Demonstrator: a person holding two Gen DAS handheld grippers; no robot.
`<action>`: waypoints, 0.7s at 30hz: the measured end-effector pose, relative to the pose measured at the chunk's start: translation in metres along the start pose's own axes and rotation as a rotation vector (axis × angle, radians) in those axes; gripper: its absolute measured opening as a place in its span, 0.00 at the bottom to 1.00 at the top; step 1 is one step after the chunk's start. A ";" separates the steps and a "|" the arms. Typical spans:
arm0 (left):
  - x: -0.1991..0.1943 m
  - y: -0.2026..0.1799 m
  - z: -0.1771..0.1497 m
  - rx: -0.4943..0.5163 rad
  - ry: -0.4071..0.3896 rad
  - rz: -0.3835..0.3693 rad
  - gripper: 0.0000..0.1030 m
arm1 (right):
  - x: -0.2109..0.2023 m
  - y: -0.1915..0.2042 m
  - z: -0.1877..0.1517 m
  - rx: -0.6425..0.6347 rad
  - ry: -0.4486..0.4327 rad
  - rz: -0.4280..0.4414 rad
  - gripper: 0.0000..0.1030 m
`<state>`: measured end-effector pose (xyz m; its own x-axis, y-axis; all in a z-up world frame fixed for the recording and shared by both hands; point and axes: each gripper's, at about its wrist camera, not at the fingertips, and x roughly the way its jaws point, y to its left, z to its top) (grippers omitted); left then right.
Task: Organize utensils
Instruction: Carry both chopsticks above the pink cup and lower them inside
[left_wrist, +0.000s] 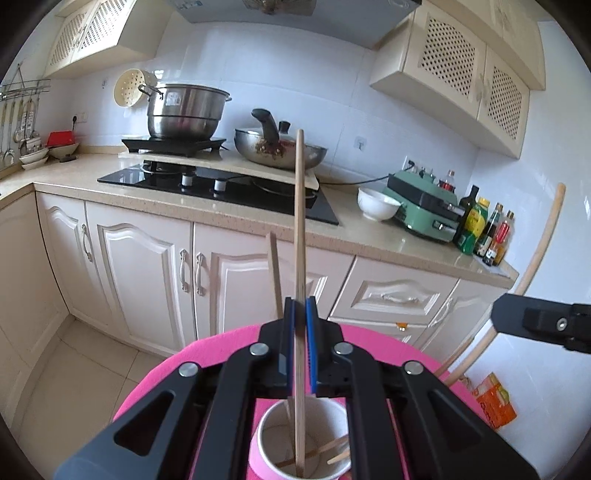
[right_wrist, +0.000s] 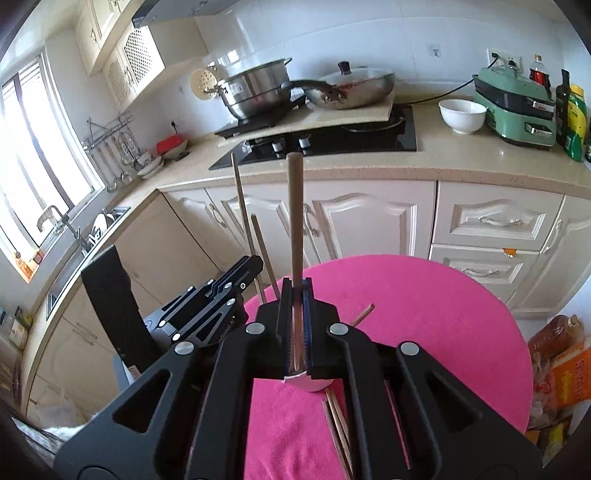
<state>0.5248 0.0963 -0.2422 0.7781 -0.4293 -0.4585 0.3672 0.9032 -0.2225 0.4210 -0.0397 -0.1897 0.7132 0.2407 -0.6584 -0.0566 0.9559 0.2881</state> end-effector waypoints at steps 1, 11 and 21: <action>-0.001 0.001 -0.002 -0.002 0.004 0.000 0.06 | 0.002 0.001 -0.003 -0.003 0.006 -0.006 0.05; -0.017 0.005 -0.017 0.024 0.051 -0.010 0.06 | 0.013 0.005 -0.017 0.003 0.050 -0.015 0.05; -0.039 0.003 -0.033 0.020 0.101 0.018 0.25 | 0.015 0.006 -0.026 -0.009 0.063 -0.018 0.05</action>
<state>0.4785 0.1155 -0.2535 0.7294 -0.4105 -0.5472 0.3644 0.9102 -0.1971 0.4137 -0.0257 -0.2158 0.6688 0.2331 -0.7060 -0.0507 0.9617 0.2695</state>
